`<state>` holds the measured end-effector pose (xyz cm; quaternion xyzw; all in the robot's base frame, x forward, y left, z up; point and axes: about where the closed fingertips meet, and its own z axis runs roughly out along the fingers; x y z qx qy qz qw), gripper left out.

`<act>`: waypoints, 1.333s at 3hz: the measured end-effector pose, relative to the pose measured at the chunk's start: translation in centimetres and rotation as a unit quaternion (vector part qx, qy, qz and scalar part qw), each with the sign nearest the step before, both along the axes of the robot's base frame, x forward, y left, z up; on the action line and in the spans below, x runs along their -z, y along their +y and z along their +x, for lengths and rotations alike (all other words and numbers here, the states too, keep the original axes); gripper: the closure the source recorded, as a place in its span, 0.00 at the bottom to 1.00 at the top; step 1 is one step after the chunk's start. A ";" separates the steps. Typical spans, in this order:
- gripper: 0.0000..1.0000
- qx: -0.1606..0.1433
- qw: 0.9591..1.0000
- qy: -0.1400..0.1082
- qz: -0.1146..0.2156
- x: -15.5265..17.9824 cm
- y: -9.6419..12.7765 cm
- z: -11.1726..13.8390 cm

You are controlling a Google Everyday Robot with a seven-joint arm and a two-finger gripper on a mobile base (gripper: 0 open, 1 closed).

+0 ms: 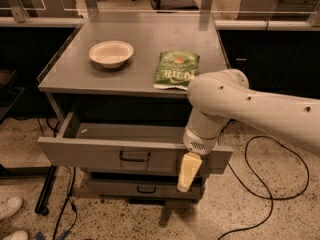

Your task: Open top drawer

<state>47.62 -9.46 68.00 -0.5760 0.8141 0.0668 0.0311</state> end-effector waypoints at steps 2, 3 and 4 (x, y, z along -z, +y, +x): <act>0.00 -0.015 0.998 0.055 -0.017 0.9 -1.1 -4.4; 0.00 -0.010 0.997 0.076 -0.012 -0.8 -2.0 -7.6; 0.00 0.000 0.994 0.108 -0.008 -3.7 -3.6 -12.8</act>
Offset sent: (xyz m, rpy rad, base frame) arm -0.0888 -0.0257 0.0009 -0.0462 0.1903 0.0476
